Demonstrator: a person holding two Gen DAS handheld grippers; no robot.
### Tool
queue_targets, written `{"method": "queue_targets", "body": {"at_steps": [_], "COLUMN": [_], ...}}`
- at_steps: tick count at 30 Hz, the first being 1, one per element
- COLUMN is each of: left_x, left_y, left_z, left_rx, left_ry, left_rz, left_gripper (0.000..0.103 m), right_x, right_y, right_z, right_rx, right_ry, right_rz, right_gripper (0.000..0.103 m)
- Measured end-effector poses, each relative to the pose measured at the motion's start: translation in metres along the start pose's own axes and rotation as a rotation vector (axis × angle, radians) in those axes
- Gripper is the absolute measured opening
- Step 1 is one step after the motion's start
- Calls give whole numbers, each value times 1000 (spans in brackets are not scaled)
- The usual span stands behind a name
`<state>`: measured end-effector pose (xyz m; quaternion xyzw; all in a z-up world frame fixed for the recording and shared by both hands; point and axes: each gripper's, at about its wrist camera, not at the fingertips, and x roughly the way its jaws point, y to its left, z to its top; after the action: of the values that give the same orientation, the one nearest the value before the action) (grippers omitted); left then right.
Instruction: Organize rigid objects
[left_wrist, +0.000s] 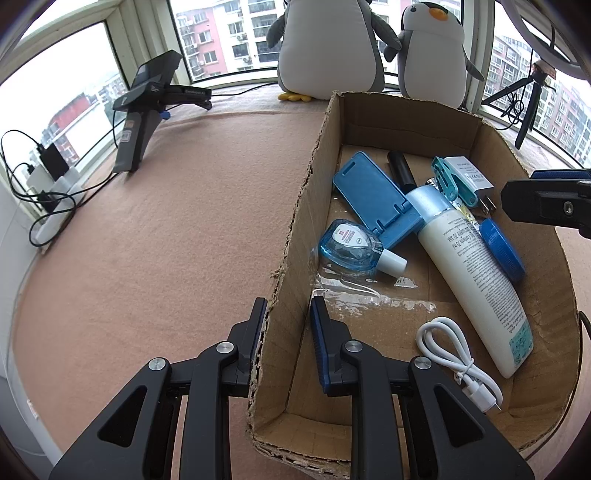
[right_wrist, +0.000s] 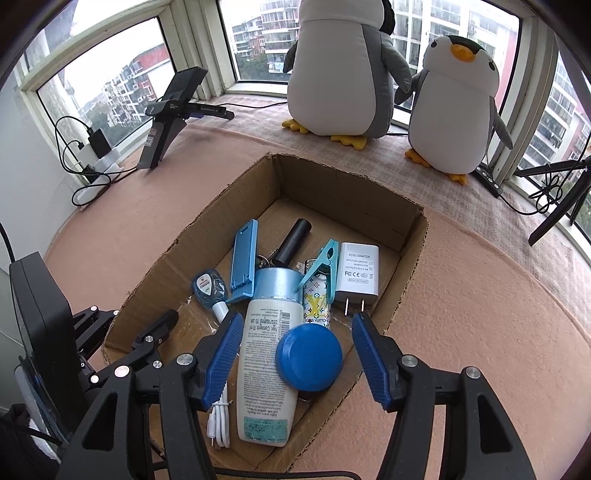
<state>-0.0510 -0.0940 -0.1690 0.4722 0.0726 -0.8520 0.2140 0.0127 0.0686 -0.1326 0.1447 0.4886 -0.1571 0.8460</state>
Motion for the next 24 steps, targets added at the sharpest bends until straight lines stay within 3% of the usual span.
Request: {"method": "queue_targets", "body": {"at_steps": [17, 18, 20, 24], "left_x": [-13, -16, -23, -42], "left_y": [4, 5, 6, 8], "left_z": [4, 4, 6, 10], "left_rx": [-2, -2, -4, -7], "left_ry": [-4, -11, -25, -60], "left_rz": [15, 19, 23, 26], "left_gripper": [23, 24, 36, 39], "right_x": [-35, -38, -45, -63], "right_y": [-4, -4, -4, -5], "right_z": [-22, -23, -26, -33], "right_rx": [36, 41, 50, 66], "right_ry": [-53, -57, -67, -101], "right_rz": [-8, -7, -2, -1], "right_gripper": [66, 66, 66, 67]}}
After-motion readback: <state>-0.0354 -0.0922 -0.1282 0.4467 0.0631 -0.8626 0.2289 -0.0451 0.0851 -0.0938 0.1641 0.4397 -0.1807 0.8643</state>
